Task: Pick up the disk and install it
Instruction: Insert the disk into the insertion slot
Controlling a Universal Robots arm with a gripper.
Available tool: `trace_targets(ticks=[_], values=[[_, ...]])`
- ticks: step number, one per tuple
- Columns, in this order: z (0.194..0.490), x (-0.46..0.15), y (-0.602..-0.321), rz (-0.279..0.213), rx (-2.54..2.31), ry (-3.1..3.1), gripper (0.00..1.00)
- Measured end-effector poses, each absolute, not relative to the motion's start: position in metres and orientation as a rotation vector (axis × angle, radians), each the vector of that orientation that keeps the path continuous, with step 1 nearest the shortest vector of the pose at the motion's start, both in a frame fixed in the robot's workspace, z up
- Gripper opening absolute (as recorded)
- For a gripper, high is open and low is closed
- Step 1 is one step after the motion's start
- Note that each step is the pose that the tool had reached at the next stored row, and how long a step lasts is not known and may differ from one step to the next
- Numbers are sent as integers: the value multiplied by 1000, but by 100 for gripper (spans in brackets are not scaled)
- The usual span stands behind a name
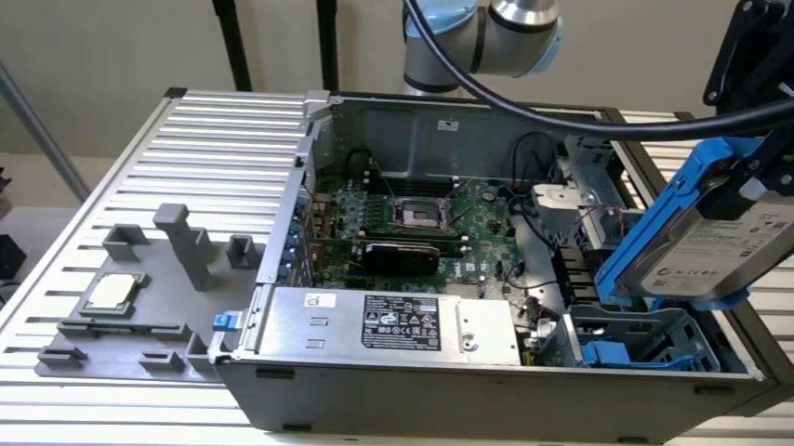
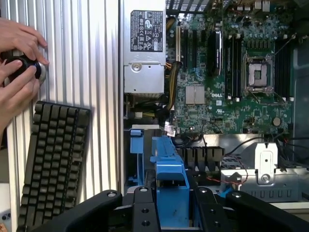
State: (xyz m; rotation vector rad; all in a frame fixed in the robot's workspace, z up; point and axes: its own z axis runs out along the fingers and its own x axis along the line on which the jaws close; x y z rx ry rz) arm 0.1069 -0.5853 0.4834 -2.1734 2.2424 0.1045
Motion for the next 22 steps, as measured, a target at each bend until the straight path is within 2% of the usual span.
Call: trace_targets(ticks=[22], values=[[456,100,-592,104,-2214,2212,33]])
